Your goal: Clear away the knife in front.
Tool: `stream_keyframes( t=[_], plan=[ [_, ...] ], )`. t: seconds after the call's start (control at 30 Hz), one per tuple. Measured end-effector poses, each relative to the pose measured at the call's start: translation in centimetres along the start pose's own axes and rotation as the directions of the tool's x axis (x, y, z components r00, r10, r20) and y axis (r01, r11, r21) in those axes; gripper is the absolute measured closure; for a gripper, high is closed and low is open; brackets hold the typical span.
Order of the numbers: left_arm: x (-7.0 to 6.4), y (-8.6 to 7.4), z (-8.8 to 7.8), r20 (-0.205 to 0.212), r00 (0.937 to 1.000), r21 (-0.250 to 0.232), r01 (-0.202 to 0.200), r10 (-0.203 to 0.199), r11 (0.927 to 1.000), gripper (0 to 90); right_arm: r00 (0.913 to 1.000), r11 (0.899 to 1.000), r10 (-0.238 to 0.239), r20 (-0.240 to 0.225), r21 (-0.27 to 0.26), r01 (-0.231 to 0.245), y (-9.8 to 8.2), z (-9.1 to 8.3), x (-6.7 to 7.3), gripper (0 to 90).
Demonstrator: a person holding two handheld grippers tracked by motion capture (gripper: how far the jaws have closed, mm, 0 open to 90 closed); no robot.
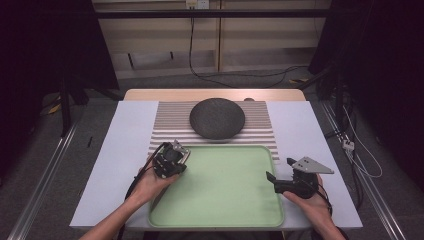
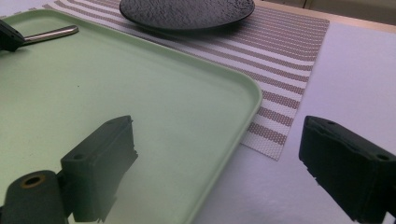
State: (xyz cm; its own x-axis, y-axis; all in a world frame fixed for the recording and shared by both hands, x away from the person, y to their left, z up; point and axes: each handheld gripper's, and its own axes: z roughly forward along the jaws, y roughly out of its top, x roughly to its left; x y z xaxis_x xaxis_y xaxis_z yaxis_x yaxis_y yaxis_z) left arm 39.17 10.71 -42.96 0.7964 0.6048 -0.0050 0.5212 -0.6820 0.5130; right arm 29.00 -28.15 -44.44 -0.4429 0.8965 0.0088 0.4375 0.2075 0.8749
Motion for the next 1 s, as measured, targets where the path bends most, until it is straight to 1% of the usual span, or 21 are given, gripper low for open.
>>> stream_keyframes(
  t=[0.07, 0.17, 0.23, 0.27, 0.3, 0.37, 0.4, 0.43, 0.47, 0.5, 0.57, 0.63, 0.67, 0.9, 1.0],
  plan=[
    [0.1, -0.1, 0.0, 0.005, 1.0, -0.005, 0.002, -0.002, 1.0, 90.0, 1.0, 1.0, 0.004, 0.0, 0.001, -0.004, 0.0, 0.0, -0.1, 10.8],
    [0.2, -0.2, -0.1, -0.005, 1.0, -0.007, 0.006, -0.006, 1.0, 90.0, 1.0, 1.0, 0.008, 0.001, 0.003, -0.008, 0.0, 0.1, -0.1, 10.7],
    [0.0, -0.3, -0.2, -0.023, 0.9997, -0.008, -0.004, 0.004, 1.0, 90.0, 1.0, 1.0, 0.005, 0.002, 0.002, -0.005, 0.0, 0.1, -0.1, 10.8],
    [0.0, -0.4, -0.1, -0.03, 0.9995, -0.014, 0.0, 0.0, 0.9999, 90.0, 1.0, 1.0, 0.005, 0.003, 0.001, -0.005, 0.0, 0.1, -0.1, 10.8],
    [0.0, -0.5, -0.2, -0.026, 0.9997, -0.015, 0.0, -0.001, 0.9999, 90.0, 1.0, 1.0, 0.004, 0.004, 0.001, -0.004, 0.0, 0.0, -0.1, 10.7],
    [0.0, -0.5, -0.2, -0.034, 0.9994, -0.011, 0.006, -0.006, 0.9999, 90.0, 1.0, 1.0, 0.005, 0.005, 0.0, -0.005, 0.0, 0.0, -0.1, 10.7],
    [0.1, -0.5, -0.3, -0.032, 0.9995, -0.004, 0.003, -0.003, 1.0, 90.0, 1.0, 1.0, 0.005, 0.005, 0.0, -0.005, 0.0, 0.0, -0.1, 10.7],
    [0.1, -0.5, -0.2, -0.041, 0.9992, -0.009, 0.002, -0.003, 1.0, 90.0, 1.0, 1.0, 0.006, 0.004, 0.001, -0.006, 0.0, 0.0, -0.1, 10.8],
    [0.2, -0.6, -0.3, -0.033, 0.9994, -0.01, 0.007, -0.007, 0.9999, 90.0, 1.0, 1.0, 0.005, 0.004, 0.001, -0.005, 0.0, 0.0, -0.1, 10.8],
    [0.2, -0.6, -0.3, -0.034, 0.9994, -0.011, 0.008, -0.009, 0.9999, 90.0, 1.0, 1.0, 0.005, 0.003, 0.001, -0.005, 0.0, 0.0, 0.0, 10.8],
    [0.3, -0.7, -0.4, -0.037, 0.9992, -0.01, 0.011, -0.012, 0.9999, 90.0, 1.0, 1.0, 0.006, 0.003, 0.001, -0.006, 0.0, 0.0, -0.1, 10.7],
    [0.1, -0.8, -0.4, -0.05, 0.9987, -0.01, 0.01, -0.011, 0.9999, 90.0, 1.0, 1.0, 0.006, 0.003, 0.001, -0.006, 0.0, 0.0, -0.1, 10.8],
    [0.1, -0.8, -0.4, -0.051, 0.9987, -0.009, 0.005, -0.005, 0.9999, 90.0, 1.0, 1.0, 0.006, 0.004, 0.001, -0.006, 0.0, 0.0, 0.0, 10.8],
    [0.4, -1.2, -0.6, -0.052, 0.9984, -0.012, 0.021, -0.022, 0.9997, 90.0, 1.0, 1.0, 0.006, 0.003, 0.002, -0.006, 0.0, 0.0, 0.0, 10.8],
    [0.6, -1.3, -0.8, -0.057, 0.9982, -0.006, 0.019, -0.019, 0.9998, 90.0, 1.0, 1.0, 0.006, 0.003, 0.002, -0.006, 0.0, 0.0, 0.0, 11.0]
  ],
)
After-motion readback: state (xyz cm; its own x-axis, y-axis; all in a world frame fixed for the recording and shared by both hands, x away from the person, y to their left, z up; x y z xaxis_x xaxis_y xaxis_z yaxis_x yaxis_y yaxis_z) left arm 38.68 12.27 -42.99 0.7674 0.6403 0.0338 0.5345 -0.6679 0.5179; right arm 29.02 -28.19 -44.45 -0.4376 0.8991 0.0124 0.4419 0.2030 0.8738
